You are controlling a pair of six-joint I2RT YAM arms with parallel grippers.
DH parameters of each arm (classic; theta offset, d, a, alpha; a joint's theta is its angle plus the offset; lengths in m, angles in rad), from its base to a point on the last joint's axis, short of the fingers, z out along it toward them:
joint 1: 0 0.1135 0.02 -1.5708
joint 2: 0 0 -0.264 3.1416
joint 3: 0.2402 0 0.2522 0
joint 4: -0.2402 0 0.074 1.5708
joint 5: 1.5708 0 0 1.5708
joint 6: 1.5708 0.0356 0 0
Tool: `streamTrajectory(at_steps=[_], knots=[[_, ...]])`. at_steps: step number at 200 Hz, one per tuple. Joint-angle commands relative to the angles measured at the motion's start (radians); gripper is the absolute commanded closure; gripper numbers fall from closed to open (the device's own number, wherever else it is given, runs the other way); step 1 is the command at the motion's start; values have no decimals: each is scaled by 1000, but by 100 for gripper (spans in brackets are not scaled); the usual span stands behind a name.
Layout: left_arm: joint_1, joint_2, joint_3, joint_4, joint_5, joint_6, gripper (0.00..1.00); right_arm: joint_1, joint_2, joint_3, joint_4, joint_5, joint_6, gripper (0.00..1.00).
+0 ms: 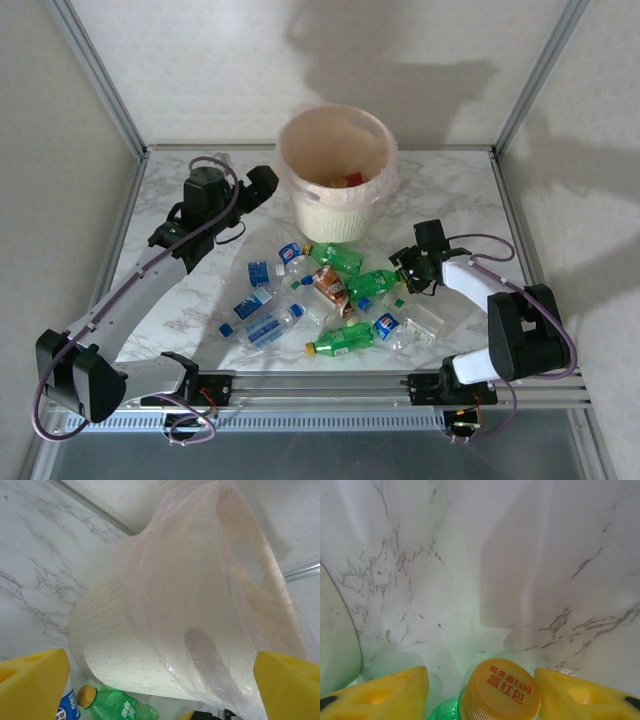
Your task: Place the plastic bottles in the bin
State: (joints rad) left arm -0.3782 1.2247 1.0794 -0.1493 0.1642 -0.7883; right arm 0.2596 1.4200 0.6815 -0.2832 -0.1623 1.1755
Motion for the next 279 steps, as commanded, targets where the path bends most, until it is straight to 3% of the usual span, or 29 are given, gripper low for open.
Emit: streamTrajectory(at_steps=[1, 128, 210, 279], knots=[[-6, -2, -6, 22, 17, 3, 6, -6, 17, -17, 8, -16, 16, 44], [-5, 18, 8, 28, 20, -3, 6, -6, 21, -15, 36, -25, 2, 73], [-7, 18, 1, 28, 18, -2, 6, -6, -96, 61, -8, 26, -67, 75], [-7, 13, -6, 30, 18, -9, 6, -6, -223, 187, -169, 195, -177, 75]])
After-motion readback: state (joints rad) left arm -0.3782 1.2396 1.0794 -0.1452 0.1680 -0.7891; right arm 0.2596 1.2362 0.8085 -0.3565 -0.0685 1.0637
